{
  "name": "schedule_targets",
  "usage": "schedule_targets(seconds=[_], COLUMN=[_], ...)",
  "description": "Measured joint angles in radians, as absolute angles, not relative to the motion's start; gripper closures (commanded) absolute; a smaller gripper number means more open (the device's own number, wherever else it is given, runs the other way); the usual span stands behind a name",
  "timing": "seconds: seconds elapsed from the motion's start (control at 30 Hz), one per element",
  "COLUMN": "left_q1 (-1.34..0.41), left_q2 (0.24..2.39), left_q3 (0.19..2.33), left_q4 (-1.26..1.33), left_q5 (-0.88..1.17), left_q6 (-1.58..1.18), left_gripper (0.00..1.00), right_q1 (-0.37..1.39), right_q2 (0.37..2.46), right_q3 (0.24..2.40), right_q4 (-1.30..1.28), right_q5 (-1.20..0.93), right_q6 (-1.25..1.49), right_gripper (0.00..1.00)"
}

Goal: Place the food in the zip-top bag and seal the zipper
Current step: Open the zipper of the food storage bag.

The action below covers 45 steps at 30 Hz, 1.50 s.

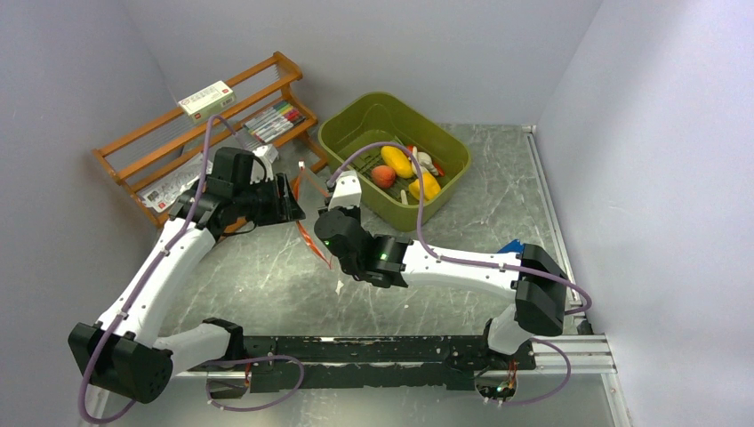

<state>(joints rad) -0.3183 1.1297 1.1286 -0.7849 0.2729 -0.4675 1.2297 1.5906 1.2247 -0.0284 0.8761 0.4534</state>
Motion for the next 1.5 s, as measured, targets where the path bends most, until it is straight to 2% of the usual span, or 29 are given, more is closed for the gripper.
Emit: schedule_targets(seconds=[0.2,0.47,0.67,0.83,1.0,1.1,1.13,1.33,1.5], left_q1=[-0.323,-0.34,-0.41,-0.454,-0.461,-0.461,-0.461,-0.462,-0.462], left_q2=[1.113,1.141,1.209,1.215,1.208,1.199,1.196,1.187,1.122], left_q3=[1.133,1.113,1.106,1.147,1.184,1.18,1.175,1.172,1.183], left_q4=[-0.741,-0.695,-0.698,-0.76,-0.799,-0.803,-0.801,-0.81,-0.776], left_q5=[0.432,0.452,0.384,0.241,0.128,0.104,0.098,0.007,-0.02], left_q6=[-0.494,-0.517,-0.517,-0.516,-0.516,-0.514,-0.513,-0.487,-0.418], left_gripper=[0.33,0.28,0.41,0.47,0.68,0.9,0.93,0.93,0.93], right_q1=[1.23,1.23,1.23,1.23,1.229,1.222,1.217,1.175,1.122], right_q2=[1.593,1.602,1.602,1.602,1.602,1.602,1.602,1.588,1.509], right_q3=[1.225,1.225,1.225,1.225,1.221,1.216,1.212,1.188,1.077], right_q4=[-0.028,-0.028,-0.027,-0.027,-0.023,-0.019,-0.019,-0.031,0.025], right_q5=[0.88,0.883,0.894,0.906,0.912,0.909,0.908,0.885,0.767], right_q6=[0.457,0.476,0.479,0.479,0.484,0.494,0.498,0.535,0.54], right_gripper=[1.0,1.0,1.0,1.0,1.0,1.0,1.0,1.0,1.0])
